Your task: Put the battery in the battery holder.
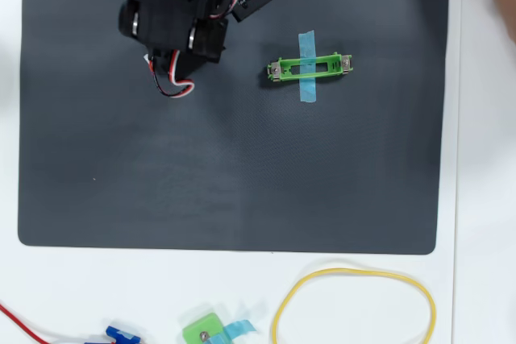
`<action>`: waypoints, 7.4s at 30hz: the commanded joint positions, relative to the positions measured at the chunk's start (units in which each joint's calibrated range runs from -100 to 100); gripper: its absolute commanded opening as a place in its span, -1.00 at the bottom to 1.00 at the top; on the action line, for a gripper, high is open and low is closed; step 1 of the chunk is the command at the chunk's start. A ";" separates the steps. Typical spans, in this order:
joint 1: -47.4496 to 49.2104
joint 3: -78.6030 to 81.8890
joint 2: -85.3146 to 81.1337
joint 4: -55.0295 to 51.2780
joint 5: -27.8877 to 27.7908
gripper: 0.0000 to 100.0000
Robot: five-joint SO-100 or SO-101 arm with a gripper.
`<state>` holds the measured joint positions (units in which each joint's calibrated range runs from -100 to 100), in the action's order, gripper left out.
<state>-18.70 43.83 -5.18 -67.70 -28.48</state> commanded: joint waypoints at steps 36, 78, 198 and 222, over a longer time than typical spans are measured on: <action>34.53 18.02 -36.06 8.00 32.76 -1.00; 61.30 16.61 -31.71 18.31 45.22 -1.00; 57.36 15.64 -24.54 22.86 43.29 -1.00; 56.53 15.64 -16.10 28.28 42.04 -1.00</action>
<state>38.12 60.71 -21.31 -40.31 13.71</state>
